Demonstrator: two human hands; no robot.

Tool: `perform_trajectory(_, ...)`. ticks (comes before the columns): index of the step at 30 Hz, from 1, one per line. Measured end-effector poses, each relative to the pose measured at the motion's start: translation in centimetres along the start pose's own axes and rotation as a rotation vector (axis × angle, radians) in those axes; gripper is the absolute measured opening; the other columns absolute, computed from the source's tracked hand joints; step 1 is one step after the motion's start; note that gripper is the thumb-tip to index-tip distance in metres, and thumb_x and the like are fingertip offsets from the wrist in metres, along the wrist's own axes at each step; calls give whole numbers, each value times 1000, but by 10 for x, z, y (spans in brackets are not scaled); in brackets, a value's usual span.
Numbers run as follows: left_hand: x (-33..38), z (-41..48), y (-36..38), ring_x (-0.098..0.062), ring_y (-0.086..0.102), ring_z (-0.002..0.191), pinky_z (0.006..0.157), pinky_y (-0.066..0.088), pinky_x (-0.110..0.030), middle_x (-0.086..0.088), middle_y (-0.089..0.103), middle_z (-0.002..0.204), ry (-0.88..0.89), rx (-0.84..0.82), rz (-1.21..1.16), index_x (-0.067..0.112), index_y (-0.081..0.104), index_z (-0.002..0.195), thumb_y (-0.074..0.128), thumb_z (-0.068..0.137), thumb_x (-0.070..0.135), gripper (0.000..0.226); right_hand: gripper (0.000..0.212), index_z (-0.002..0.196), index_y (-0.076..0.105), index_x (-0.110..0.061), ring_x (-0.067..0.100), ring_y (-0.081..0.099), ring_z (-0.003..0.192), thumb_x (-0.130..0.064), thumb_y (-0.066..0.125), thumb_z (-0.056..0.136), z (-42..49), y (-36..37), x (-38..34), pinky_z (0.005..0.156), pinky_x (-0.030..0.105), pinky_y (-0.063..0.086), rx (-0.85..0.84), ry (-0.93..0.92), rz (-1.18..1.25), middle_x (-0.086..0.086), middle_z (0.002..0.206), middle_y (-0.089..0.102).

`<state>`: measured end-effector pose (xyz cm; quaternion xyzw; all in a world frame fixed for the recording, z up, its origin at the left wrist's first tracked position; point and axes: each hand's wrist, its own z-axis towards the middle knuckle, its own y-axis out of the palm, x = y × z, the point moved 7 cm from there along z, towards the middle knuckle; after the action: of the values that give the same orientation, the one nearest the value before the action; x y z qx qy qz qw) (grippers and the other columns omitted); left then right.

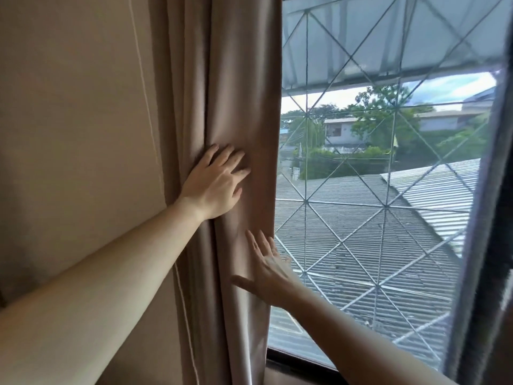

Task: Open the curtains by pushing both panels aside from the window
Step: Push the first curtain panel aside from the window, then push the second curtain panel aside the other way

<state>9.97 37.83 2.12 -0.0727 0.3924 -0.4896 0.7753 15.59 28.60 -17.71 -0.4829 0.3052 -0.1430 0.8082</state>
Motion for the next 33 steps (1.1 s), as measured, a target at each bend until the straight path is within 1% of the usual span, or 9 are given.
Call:
perform_trajectory(4,25,14,-28,-32,33,158,131,19,-54,-10,42,168,0,31,-17,28,58,151,55,100,43,53,114,161,-17,-40,34,-9,161,-85,52,82,-26,-22,19,120,73,23,16,16,-32,3,176,-11)
perform_trajectory(6,40,21,-38,-32,32,158,131,19,-54,-10,41,169,4,28,-28,29,56,153,54,101,44,54,113,162,-16,-40,33,-9,161,-81,55,84,-39,-35,29,119,71,20,15,32,-42,1,176,-14)
perform_trajectory(10,75,35,-57,-33,25,162,132,14,-57,-10,32,174,25,25,-90,28,49,158,50,105,43,55,113,159,-21,-44,32,-9,161,-85,51,82,-64,-58,54,118,80,13,25,60,-98,-2,175,-17)
perform_trajectory(13,103,47,-69,-32,16,165,133,9,-57,-9,20,178,44,11,-135,30,37,164,48,107,44,59,112,160,-20,-43,32,-12,161,-85,50,83,-85,-73,74,117,81,10,18,76,-128,-1,175,-18)
perform_trajectory(15,121,55,-77,-32,13,166,133,9,-57,-9,18,178,54,5,-144,30,32,166,48,107,45,62,111,160,-20,-44,32,-13,161,-84,51,83,-98,-84,88,118,81,9,23,88,-140,-1,175,-19)
perform_trajectory(20,161,75,-98,-31,14,166,134,12,-54,-7,16,179,79,24,-164,31,30,166,50,107,47,65,110,160,-21,-43,32,-14,160,-84,49,85,-132,-115,118,119,79,7,38,121,-169,-1,174,-21)
perform_trajectory(28,229,108,-129,-32,16,165,133,16,-57,-9,17,178,134,59,-199,32,26,167,46,107,50,66,109,159,-23,-42,33,-15,160,-86,44,85,-193,-161,163,120,78,6,66,173,-242,-2,172,-24)
perform_trajectory(31,258,123,-141,-32,18,164,133,17,-57,-9,18,178,156,92,-214,34,25,167,45,107,53,67,108,158,-25,-42,32,-18,159,-86,42,86,-215,-176,182,122,76,6,71,196,-286,-3,171,-27)
perform_trajectory(33,276,133,-149,-32,19,164,133,17,-57,-8,18,178,175,119,-226,35,24,167,43,107,55,67,106,158,-25,-43,31,-20,159,-85,42,87,-231,-187,193,124,72,3,81,215,-293,-3,172,-27)
